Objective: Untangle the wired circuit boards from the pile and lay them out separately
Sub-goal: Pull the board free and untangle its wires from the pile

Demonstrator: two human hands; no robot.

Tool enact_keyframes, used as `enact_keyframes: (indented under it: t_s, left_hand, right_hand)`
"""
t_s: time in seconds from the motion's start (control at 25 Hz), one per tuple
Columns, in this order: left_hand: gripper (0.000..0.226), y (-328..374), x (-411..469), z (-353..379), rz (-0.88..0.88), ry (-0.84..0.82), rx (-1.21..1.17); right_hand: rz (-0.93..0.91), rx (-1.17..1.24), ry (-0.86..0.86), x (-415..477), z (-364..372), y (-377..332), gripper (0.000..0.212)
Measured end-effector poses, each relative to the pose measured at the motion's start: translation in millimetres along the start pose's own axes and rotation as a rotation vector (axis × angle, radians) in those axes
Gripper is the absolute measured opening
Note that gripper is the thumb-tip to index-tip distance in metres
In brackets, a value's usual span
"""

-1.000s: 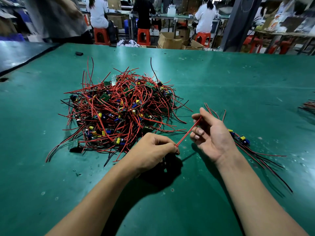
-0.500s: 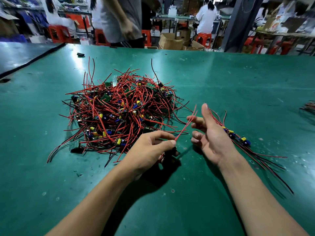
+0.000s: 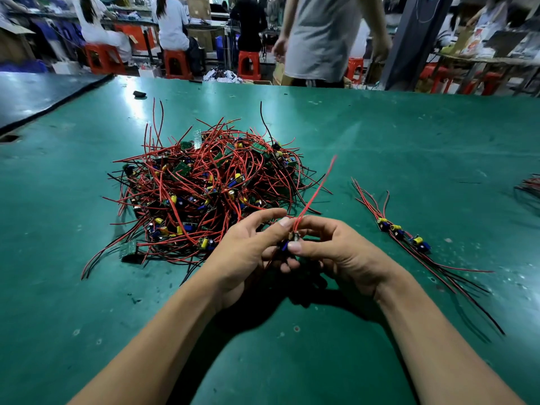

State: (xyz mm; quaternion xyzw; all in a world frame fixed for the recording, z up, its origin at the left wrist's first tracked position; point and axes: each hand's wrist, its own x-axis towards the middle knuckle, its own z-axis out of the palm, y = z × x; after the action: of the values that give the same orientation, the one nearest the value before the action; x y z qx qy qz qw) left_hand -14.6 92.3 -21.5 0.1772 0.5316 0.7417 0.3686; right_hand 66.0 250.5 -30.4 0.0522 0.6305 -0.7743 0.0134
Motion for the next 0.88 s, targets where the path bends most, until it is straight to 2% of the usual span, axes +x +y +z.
enact_keyframes:
  t_s: [0.12, 0.28, 0.36, 0.44, 0.56, 0.68, 0.88]
  left_hand:
    - [0.047, 0, -1, 1, -0.056, -0.003, -0.018]
    - [0.054, -4, 0, 5, -0.067, 0.088, 0.003]
    - [0.054, -4, 0, 6, -0.060, 0.119, 0.001]
    - [0.052, -5, 0, 5, -0.045, 0.120, 0.046]
    - [0.047, -6, -1, 6, -0.013, 0.085, 0.106]
    - [0.037, -3, -3, 7, -0.012, 0.071, 0.035]
    - [0.025, 0, 0, -2, -0.017, 0.131, -0.131]
  right_hand:
    - [-0.111, 0.139, 0.166, 3, -4, -5, 0.035]
    - [-0.327, 0.525, 0.360, 3, -16, -17, 0.019]
    - [-0.417, 0.546, 0.427, 3, -18, -19, 0.020]
    - [-0.504, 0.314, 0.525, 2, -17, -18, 0.027]
    - [-0.570, -0.197, 0.611, 0, -4, -11, 0.036]
    - [-0.509, -0.491, 0.453, -1, 12, -3, 0.035]
    - [-0.402, -0.673, 0.320, -3, 11, -8, 0.025]
